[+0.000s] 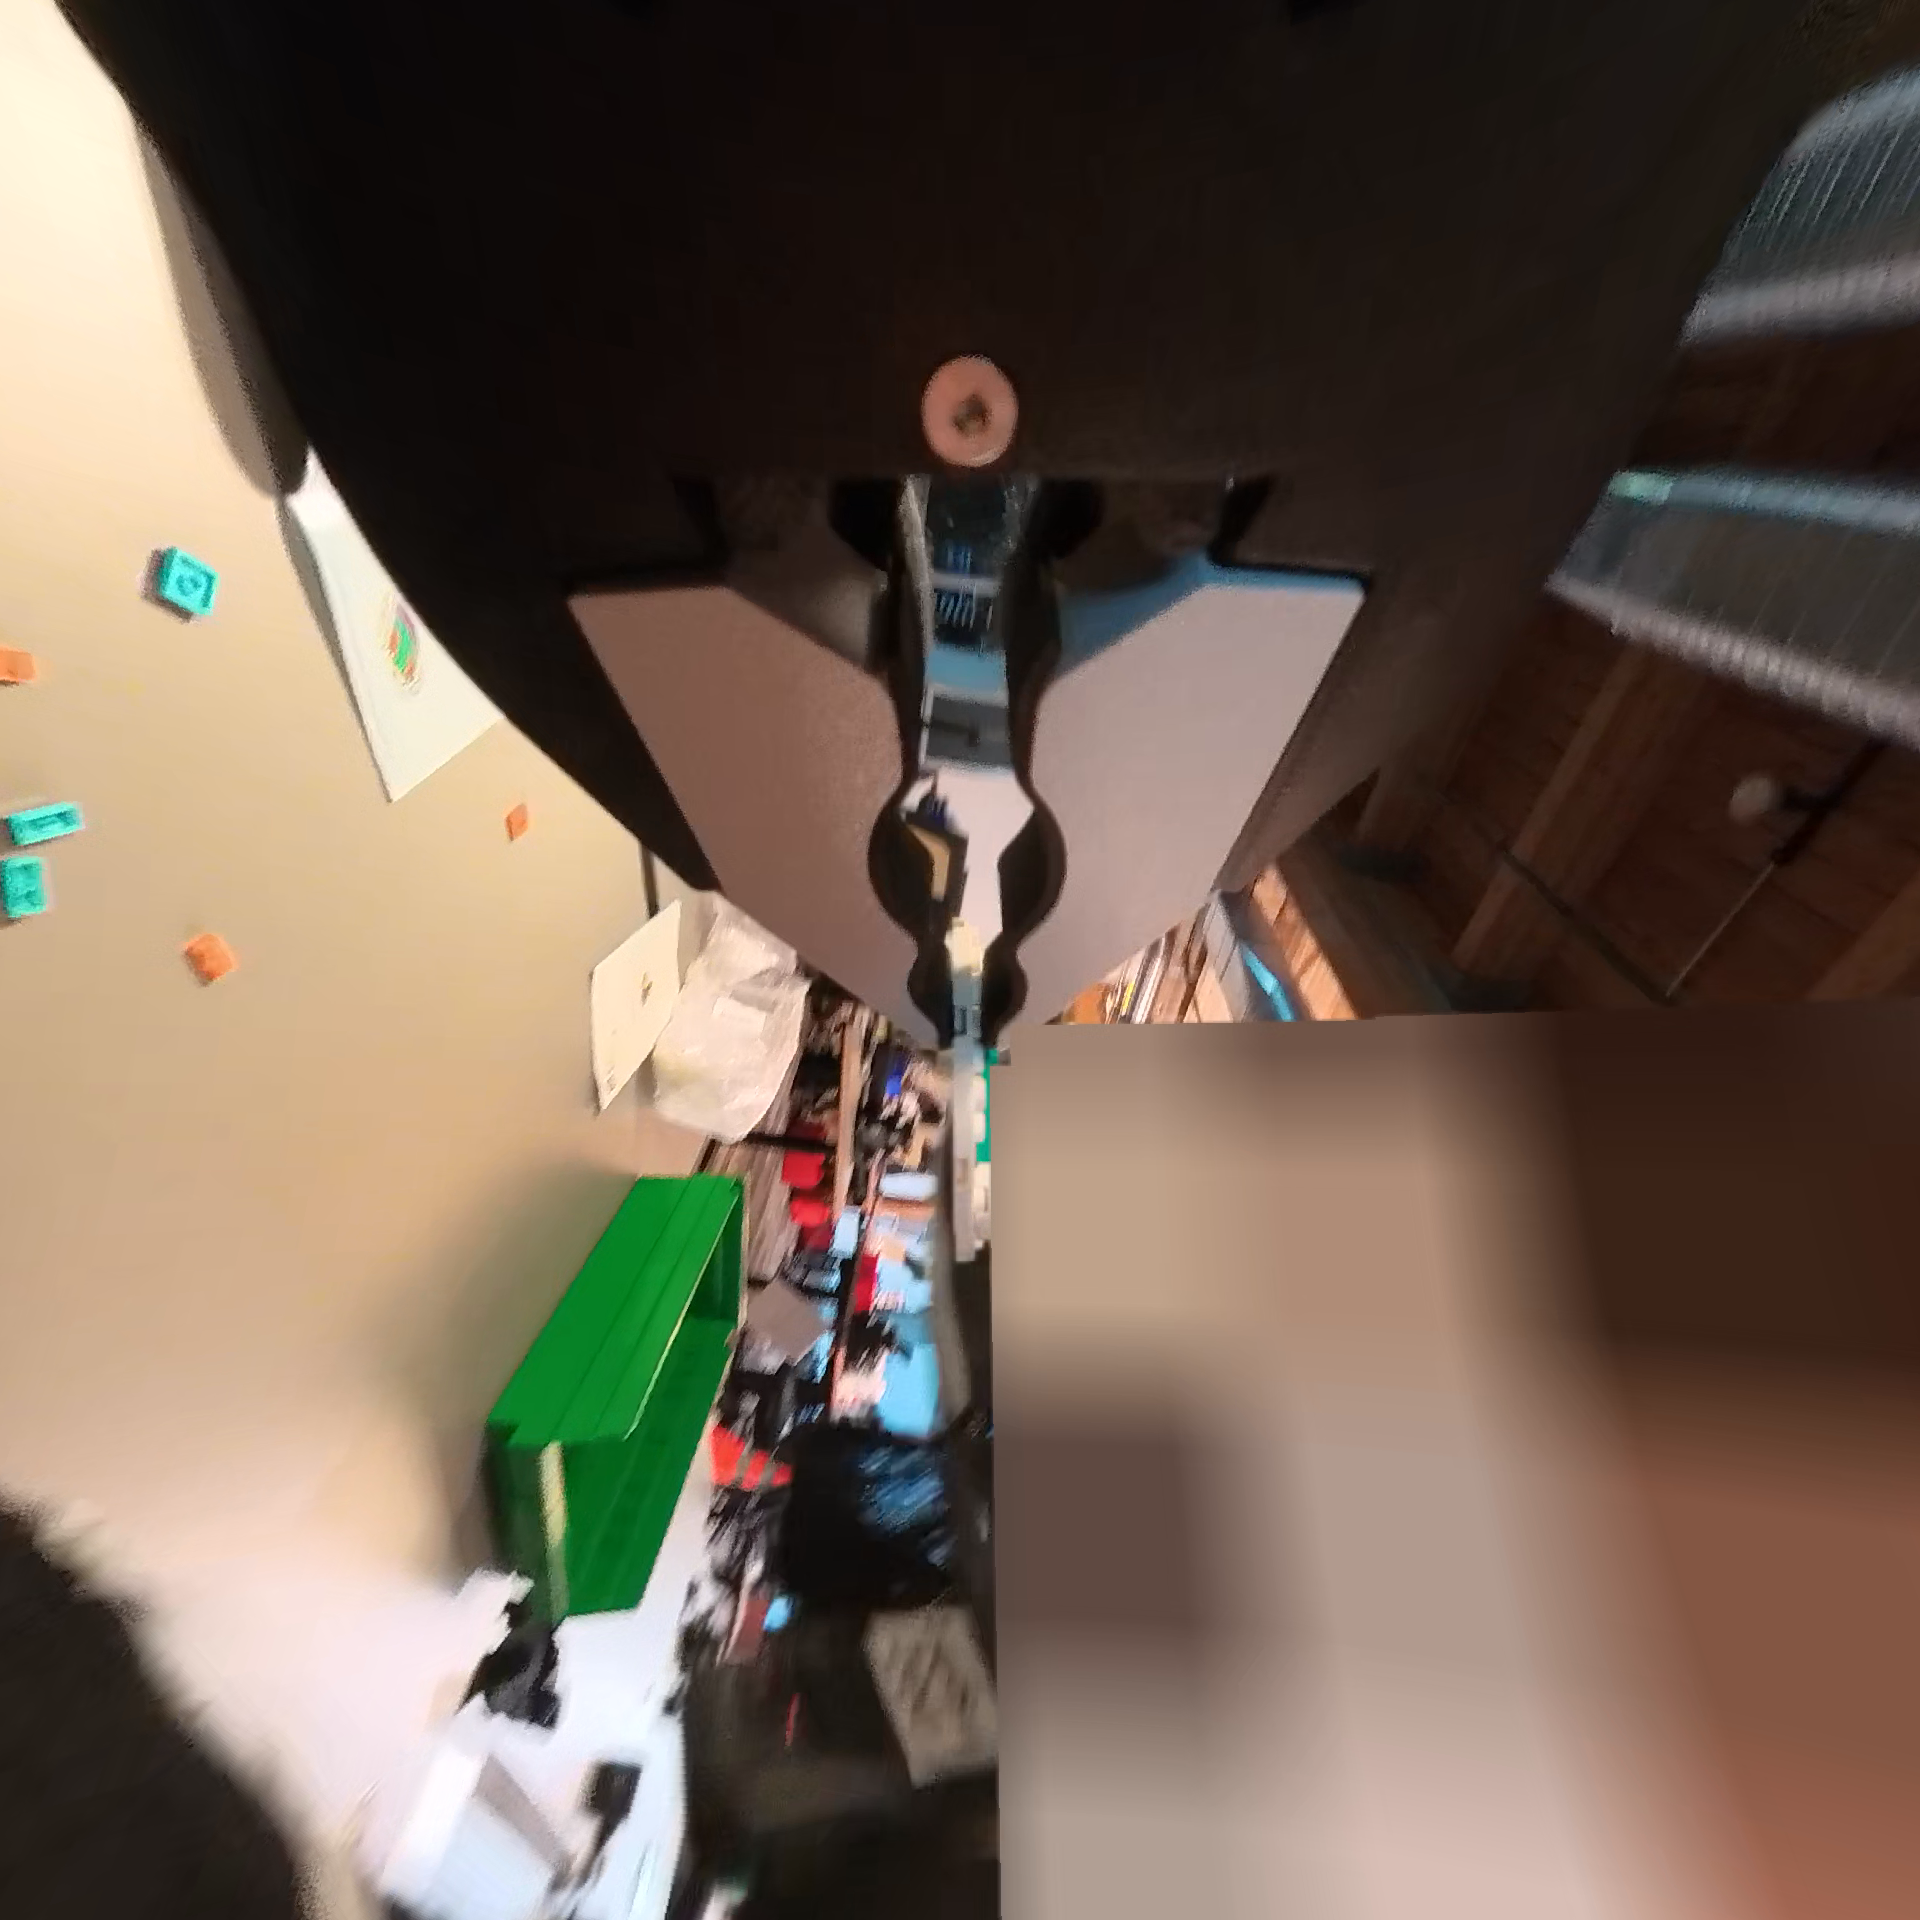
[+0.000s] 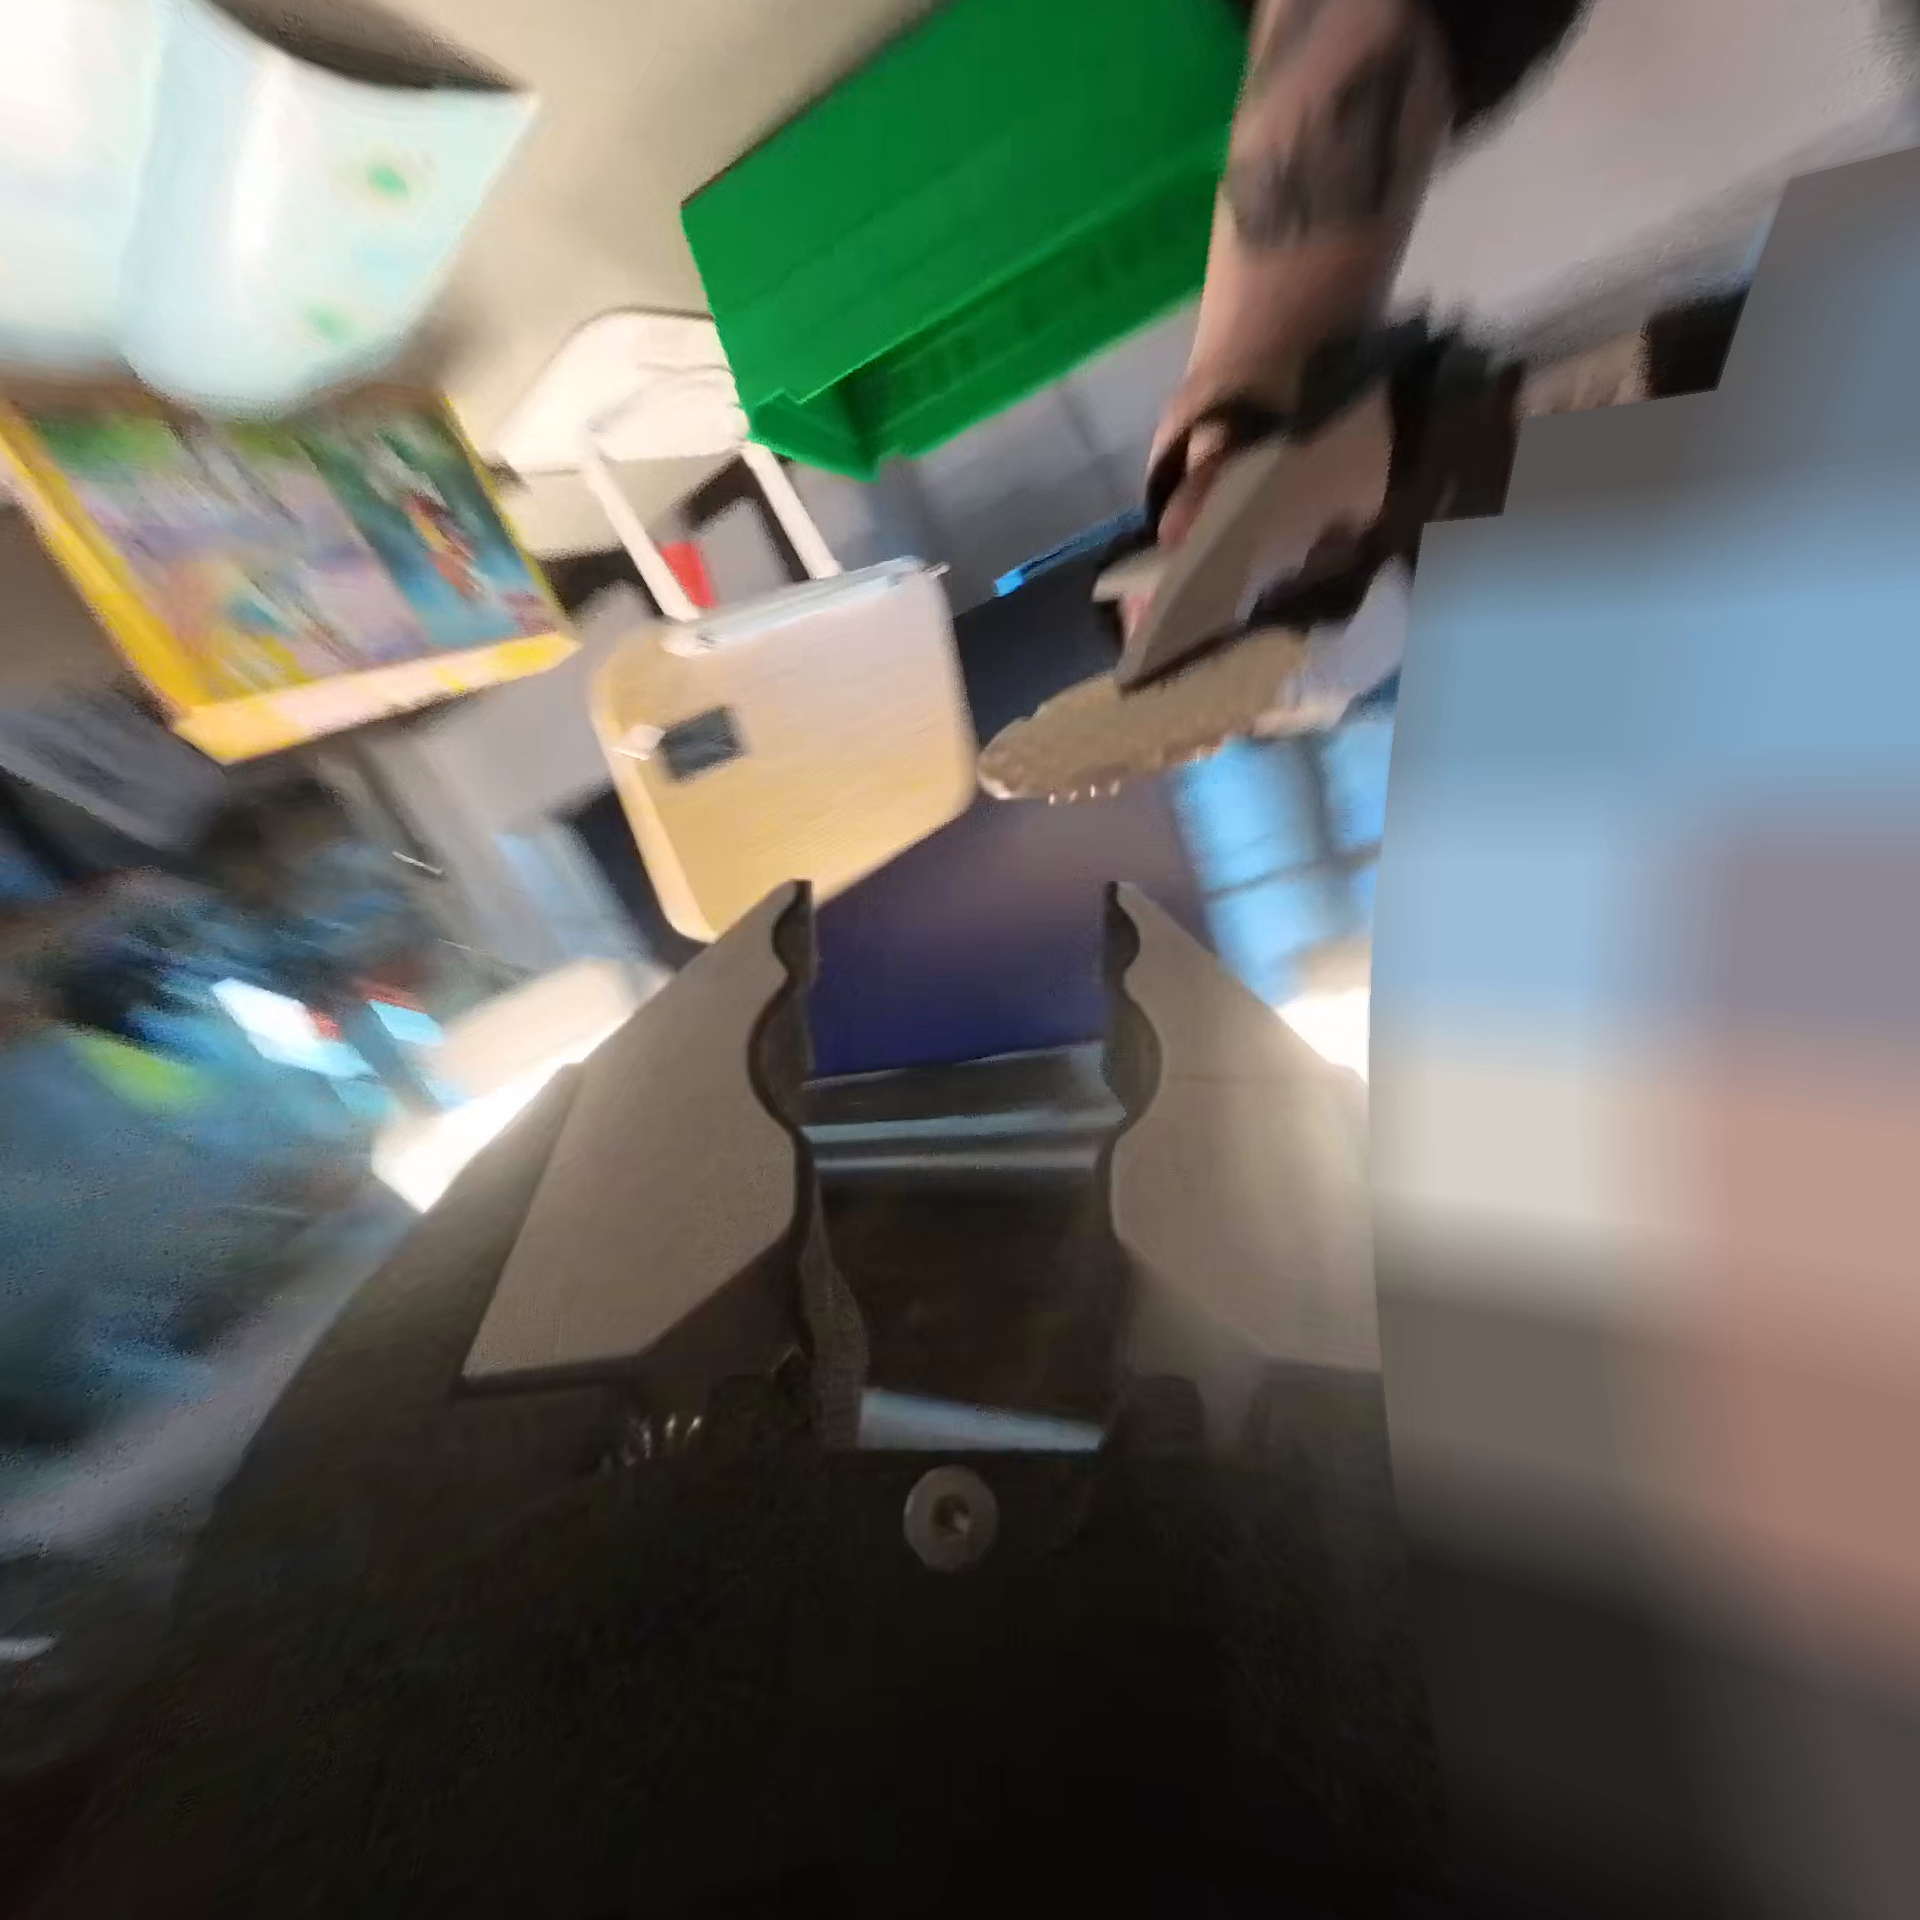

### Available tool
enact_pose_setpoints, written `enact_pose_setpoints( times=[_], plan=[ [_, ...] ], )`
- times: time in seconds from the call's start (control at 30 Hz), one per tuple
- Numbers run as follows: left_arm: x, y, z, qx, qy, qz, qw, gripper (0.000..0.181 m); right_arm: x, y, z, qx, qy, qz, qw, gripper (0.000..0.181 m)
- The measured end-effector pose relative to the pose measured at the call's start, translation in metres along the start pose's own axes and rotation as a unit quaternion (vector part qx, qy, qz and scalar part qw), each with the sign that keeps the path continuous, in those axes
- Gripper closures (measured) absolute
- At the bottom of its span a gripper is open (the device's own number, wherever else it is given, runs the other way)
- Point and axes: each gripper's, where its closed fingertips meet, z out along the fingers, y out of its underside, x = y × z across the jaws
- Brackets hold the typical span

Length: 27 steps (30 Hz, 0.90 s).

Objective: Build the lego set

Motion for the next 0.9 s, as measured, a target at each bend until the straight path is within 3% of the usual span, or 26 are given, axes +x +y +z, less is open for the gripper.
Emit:
enact_pose_setpoints(
  times=[0.07,0.1,0.17,0.27,0.37,0.77,0.9],
  plan=[
    [-0.002,0.009,0.002,-0.015,-0.004,-0.004,1.0,0.177,-0.008,0.004,0.003,-0.016,-0.016,0.151,0.988,0.121],
    [-0.003,0.012,0.004,-0.019,-0.004,-0.006,1.0,0.177,-0.011,0.003,0.006,-0.015,-0.026,0.242,0.97,0.119],
    [-0.004,0.016,0.007,-0.021,-0.003,-0.014,1.0,0.177,-0.006,0.002,0.012,-0.01,-0.022,0.398,0.917,0.117],
    [-0.006,0.02,0.011,-0.025,-0.004,-0.02,0.999,0.177,0.003,0.0,0.022,-0.002,-0.015,0.529,0.848,0.122],
    [-0.008,0.02,0.014,-0.025,-0.004,-0.022,0.999,0.177,0.004,-0.003,0.031,-0.01,-0.011,0.563,0.827,0.132],
    [-0.006,0.014,0.02,-0.017,0.004,-0.021,1.0,0.177,-0.007,0.003,0.036,-0.048,0.0,0.558,0.828,0.171],
    [-0.004,0.017,0.021,-0.022,0.006,-0.02,1.0,0.177,-0.01,0.003,0.037,-0.059,-0.003,0.552,0.832,0.172]
  ],
)
